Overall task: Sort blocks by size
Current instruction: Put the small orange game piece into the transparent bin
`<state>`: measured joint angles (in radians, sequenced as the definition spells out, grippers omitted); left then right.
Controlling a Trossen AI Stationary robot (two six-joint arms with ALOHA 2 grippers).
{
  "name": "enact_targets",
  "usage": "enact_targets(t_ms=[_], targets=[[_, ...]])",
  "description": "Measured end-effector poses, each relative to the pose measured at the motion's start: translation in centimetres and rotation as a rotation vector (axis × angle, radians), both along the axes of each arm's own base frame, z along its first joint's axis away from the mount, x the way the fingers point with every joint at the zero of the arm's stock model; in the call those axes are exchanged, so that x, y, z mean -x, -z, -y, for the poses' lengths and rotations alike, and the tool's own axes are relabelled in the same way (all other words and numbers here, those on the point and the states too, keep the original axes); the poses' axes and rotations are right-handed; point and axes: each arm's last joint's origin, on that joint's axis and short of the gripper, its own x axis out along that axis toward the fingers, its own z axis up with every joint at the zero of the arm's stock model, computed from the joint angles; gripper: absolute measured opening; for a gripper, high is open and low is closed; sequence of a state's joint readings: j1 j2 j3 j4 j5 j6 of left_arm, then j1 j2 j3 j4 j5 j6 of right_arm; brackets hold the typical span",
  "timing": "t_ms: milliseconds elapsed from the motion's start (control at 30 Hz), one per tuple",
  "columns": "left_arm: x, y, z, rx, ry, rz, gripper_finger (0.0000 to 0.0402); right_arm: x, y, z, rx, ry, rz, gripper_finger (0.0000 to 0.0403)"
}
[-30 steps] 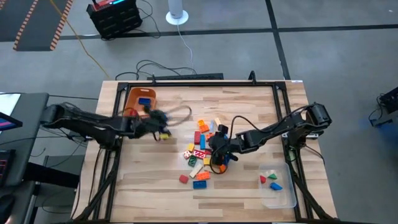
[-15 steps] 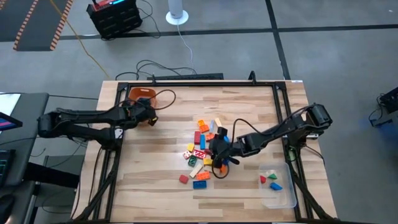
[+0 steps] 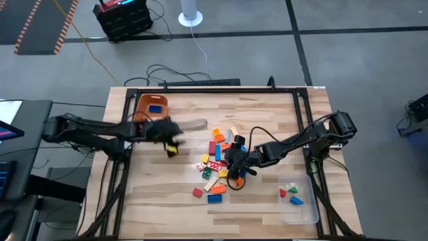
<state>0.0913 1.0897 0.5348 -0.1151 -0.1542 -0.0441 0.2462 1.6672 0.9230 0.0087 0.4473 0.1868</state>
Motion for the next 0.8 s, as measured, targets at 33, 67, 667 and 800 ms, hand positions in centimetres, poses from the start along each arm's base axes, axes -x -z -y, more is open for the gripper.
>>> enact_targets(t_ms=[33, 67, 667, 800], targets=[[-0.4, 0.3, 0.8, -0.005, 0.048, 0.001, 0.0201, 0.0, 0.0, 0.0, -0.002, 0.002, 0.001, 0.0255], [-0.9, 0.6, 1.6, -0.009, 0.084, 0.003, 0.0201, 0.0, 0.0, 0.0, -0.005, 0.004, 0.001, 0.0255], [-7.1, 5.2, 7.8, 0.199, 0.099, -0.093, 0.0213, 0.2, 0.2, -0.1, -0.016, 0.014, -0.02, 0.0255], [-8.2, 5.8, 8.3, 0.189, 0.059, -0.106, 0.0244, 0.2, 0.2, -0.2, -0.017, 0.011, -0.019, 0.0255]])
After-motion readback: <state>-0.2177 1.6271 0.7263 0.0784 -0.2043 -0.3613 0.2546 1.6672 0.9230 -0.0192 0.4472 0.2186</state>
